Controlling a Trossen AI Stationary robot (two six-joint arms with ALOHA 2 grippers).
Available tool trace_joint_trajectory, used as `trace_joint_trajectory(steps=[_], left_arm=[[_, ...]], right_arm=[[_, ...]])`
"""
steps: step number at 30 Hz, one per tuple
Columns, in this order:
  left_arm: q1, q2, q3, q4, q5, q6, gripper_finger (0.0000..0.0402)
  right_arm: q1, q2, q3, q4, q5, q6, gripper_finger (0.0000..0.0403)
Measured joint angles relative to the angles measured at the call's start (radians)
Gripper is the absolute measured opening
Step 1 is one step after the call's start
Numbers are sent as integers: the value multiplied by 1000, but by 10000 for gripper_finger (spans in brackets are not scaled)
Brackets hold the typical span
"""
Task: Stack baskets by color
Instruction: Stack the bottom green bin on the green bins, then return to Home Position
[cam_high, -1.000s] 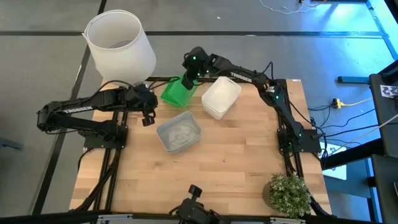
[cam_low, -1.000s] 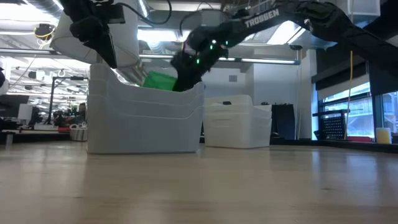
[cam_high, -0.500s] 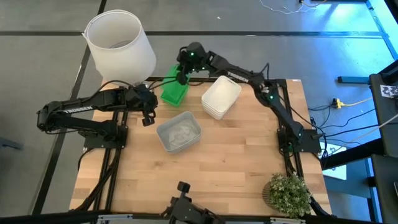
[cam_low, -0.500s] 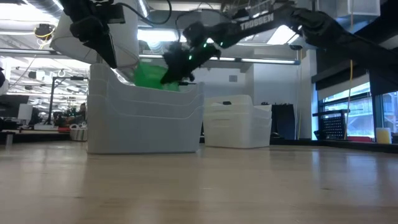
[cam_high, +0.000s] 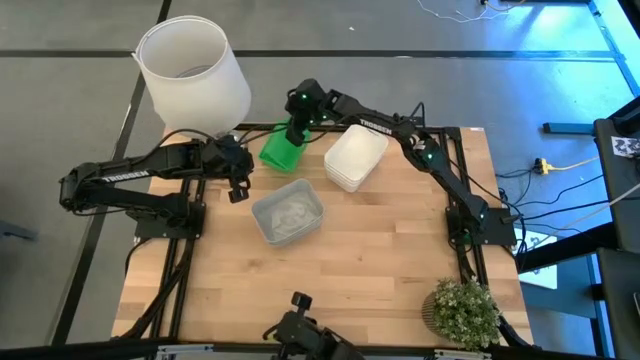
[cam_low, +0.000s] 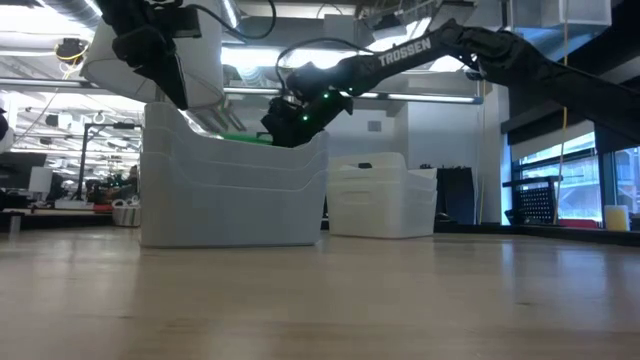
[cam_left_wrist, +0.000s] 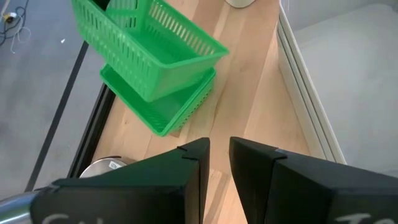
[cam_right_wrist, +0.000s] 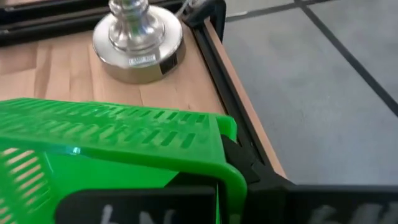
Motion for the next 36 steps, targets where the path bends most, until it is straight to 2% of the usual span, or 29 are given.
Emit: trace_joint_trajectory(steps=[8, 12, 26, 32, 36], left_arm=[[0, 0, 0, 0, 0, 0, 53], [0, 0, 0, 0, 0, 0, 53], [0, 0, 0, 0, 0, 0, 53], [0, 0, 0, -3, 0, 0, 53], [0, -1, 0, -5, 0, -22, 53]], right_arm=[[0, 0, 0, -73, 0, 21, 0], [0, 0, 0, -92, 0, -48, 2], [0, 0, 0, -60, -5, -63, 70], [0, -18, 4, -48, -7, -49, 74], [0, -87, 7, -89, -118, -42, 71]])
